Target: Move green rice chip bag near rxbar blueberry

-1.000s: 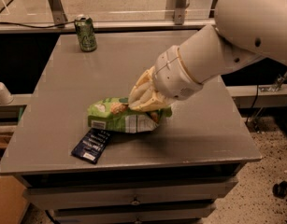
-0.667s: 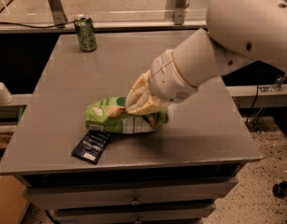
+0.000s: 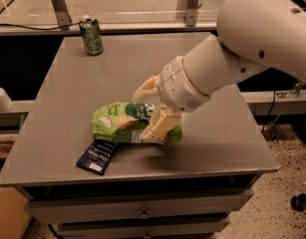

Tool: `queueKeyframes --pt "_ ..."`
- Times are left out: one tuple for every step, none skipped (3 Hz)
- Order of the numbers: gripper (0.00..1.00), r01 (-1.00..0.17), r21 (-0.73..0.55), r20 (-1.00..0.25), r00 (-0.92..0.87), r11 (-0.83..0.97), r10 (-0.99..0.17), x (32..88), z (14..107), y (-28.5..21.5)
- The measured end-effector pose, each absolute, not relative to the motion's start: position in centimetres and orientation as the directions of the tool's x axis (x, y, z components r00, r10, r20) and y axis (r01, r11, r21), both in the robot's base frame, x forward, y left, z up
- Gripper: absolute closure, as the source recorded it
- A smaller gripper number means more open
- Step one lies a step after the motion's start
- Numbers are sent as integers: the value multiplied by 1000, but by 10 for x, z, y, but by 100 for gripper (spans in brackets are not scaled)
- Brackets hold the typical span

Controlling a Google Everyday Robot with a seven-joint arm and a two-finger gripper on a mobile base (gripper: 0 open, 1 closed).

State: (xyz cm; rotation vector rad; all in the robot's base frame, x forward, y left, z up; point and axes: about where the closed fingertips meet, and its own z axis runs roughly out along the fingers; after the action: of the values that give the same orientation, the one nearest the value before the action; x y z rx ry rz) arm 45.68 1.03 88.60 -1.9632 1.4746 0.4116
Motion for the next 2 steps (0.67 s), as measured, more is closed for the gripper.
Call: queueKeyframes --pt "0 -943 -297 -596 304 -148 -743 458 885 4" --pt "0 -961 -267 -625 233 -76 -745 469 887 -23"
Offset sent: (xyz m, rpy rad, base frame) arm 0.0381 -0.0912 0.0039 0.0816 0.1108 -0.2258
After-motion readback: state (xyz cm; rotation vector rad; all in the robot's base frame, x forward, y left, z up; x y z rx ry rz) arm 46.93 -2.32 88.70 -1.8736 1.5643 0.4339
